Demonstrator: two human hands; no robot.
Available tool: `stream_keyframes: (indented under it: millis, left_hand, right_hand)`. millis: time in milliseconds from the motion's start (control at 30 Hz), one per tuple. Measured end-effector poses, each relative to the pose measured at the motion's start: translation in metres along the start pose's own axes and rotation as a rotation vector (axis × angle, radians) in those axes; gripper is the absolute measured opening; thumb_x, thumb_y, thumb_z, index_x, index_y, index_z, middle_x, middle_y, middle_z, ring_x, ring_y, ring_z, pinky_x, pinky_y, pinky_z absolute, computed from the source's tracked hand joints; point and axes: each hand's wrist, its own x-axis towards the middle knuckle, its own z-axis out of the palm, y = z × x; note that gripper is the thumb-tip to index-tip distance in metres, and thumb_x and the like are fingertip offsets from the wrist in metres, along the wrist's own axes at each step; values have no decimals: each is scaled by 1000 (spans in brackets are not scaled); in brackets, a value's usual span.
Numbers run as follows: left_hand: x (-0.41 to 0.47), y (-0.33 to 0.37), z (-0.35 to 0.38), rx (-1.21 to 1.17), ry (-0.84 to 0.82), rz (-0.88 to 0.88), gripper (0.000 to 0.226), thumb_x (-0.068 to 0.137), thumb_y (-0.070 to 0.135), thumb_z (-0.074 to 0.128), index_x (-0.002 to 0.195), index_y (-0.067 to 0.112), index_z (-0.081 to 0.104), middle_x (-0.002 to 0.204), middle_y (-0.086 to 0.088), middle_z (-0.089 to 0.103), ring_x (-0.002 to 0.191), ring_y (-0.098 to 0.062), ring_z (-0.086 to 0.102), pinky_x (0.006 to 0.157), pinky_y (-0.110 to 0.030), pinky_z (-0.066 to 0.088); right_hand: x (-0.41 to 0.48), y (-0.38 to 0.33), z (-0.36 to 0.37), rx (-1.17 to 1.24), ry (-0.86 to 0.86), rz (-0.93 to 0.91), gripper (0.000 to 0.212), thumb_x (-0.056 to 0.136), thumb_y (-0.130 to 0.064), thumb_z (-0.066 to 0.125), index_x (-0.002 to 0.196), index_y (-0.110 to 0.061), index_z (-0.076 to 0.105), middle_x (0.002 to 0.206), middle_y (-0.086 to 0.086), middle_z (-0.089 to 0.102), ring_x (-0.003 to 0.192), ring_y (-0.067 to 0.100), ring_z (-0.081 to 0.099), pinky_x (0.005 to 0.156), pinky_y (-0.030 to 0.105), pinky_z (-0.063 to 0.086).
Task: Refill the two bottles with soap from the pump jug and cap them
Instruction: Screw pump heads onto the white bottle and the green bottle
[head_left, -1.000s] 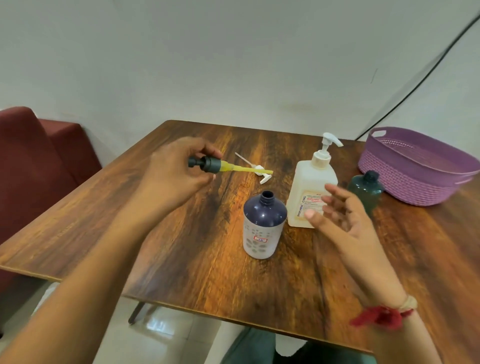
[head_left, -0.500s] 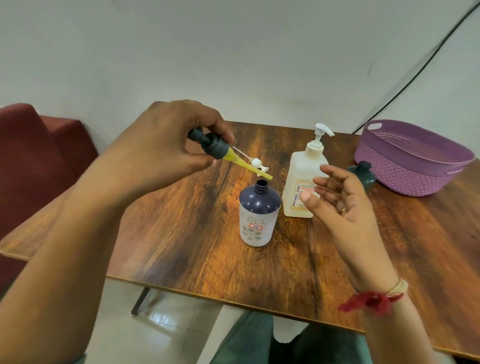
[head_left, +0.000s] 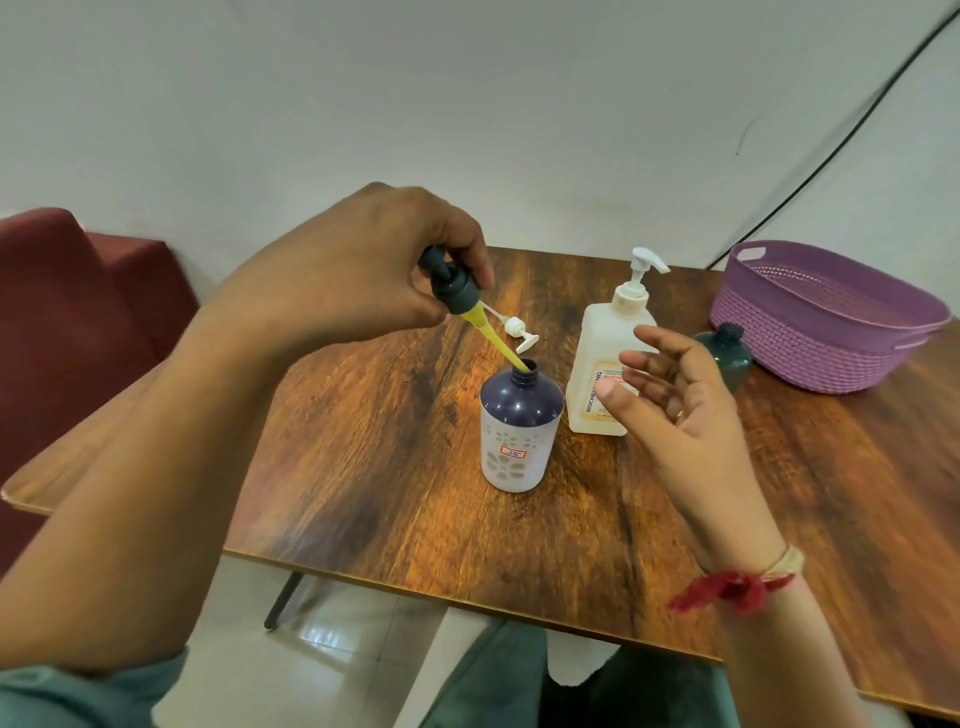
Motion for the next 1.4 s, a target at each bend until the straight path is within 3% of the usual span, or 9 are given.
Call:
stream_keyframes:
  millis: [233,367,533,733,867,1033,1133,1267,1400]
  left_hand:
    - [60,9,-8,114,-361,77,34,68,10,76,95,29,69,87,17,66,78,1,59,66,-24,43]
    - [107,9,15,124,-609,92,33,69,12,79,98,25,69,85,15,67,78,-5,60,72,-23,47]
    - [108,-13,41,-75,-638,100,41,67,9,81,103,18,63,89,8,67,79,-7,64,68,-22,49]
    - [91,-23,56,-236,-535,87,50,69,5,78,110,16,52,84,9,60,59,9,56,53,-10,43]
    - [74,-33,78,-331,-450,88,59,67,9,80,115,20,46,99,2,64,85,-11,65,71,-30,56]
    - [41,-46,108,-718,-207,32,58,71,0,77,118,15,45,95,-12,63,70,-16,58,66,-33,53]
    - [22,-43,142,-983,57,-58,56,67,-1,80,112,15,50,96,-7,63,72,-17,59,71,-30,54]
    - [11,-37,176,-1036,484,-201,58,57,32,85,107,33,55,124,1,50,105,-11,61,89,-29,52]
    - [7,-30,198,-932,386,-141,73,57,45,81,122,35,49,128,7,51,120,-6,51,100,-29,44]
  right_hand:
    - [35,-16,28,-67,-148,-80,45,78,-15,75,119,-19,58,109,-13,61,105,0,58,91,15,46]
    - [55,-14,38,-23,-190,-54,42,76,-15,77,114,-12,59,106,1,68,102,16,64,92,30,52]
    - [56,2,40,37,-196,18,44,77,-9,75,116,-16,55,103,9,70,97,18,68,85,29,54]
    - [55,6,44,65,-174,-15,43,84,-8,67,122,-20,50,104,8,68,99,16,67,84,24,54]
    - [52,14,45,69,-212,-28,50,85,-4,66,128,-18,48,109,9,67,105,17,64,90,28,52]
    - [48,18,44,-23,-227,-124,44,88,-6,63,128,-19,52,113,3,66,108,9,63,92,24,51]
    - [45,19,46,-135,-201,-219,34,88,-14,58,122,-9,60,111,1,67,104,5,62,91,23,51]
    - [44,22,45,-166,-189,-225,32,88,-19,56,116,-7,64,106,1,69,102,6,63,89,23,51]
    - [43,24,47,-134,-170,-205,16,90,-8,59,105,-11,66,96,-5,69,93,4,64,82,19,51]
